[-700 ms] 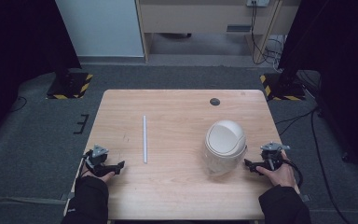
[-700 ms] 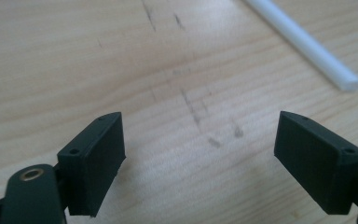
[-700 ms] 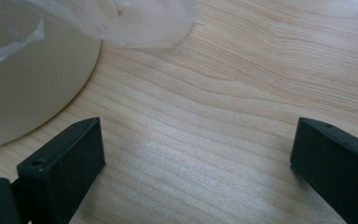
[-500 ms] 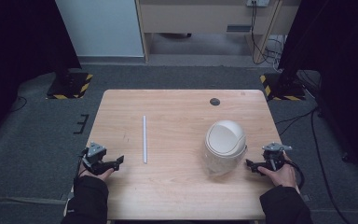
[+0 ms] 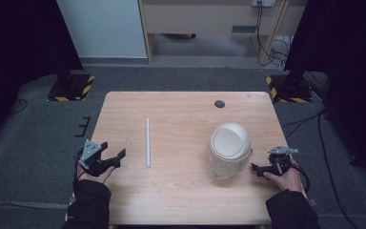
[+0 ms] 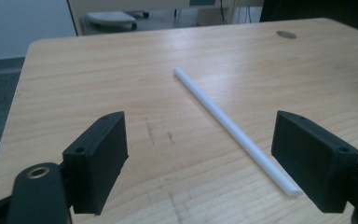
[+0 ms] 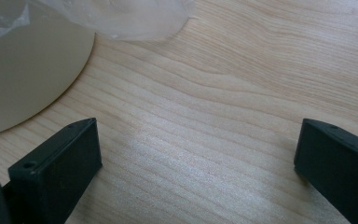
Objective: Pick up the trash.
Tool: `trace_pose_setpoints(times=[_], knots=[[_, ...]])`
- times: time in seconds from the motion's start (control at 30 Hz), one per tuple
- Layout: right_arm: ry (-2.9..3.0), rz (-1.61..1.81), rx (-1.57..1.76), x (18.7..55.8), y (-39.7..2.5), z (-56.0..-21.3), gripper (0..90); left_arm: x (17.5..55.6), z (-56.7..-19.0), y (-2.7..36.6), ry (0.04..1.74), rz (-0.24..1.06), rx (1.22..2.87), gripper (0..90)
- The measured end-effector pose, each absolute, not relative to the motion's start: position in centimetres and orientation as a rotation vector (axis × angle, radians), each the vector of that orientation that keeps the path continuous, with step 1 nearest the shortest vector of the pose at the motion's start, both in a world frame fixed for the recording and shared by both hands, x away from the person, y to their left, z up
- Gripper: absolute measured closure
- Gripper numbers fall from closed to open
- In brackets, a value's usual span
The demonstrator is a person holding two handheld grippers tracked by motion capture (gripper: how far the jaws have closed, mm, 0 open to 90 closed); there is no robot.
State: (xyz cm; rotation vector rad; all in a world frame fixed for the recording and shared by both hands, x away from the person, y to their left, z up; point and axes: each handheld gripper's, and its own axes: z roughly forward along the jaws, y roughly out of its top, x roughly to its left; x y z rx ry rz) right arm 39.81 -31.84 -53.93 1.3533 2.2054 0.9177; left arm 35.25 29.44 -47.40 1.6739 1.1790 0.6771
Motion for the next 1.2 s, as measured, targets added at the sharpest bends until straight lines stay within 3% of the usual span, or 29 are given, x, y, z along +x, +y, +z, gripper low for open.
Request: trace_pose_setpoints(times=[1.2], knots=[[2.205, 0.917, 1.354, 39.8, -31.8, -53.9, 0.8, 37.0, -41.0, 22.3, 0.922, 0.630, 1.569, 17.1]])
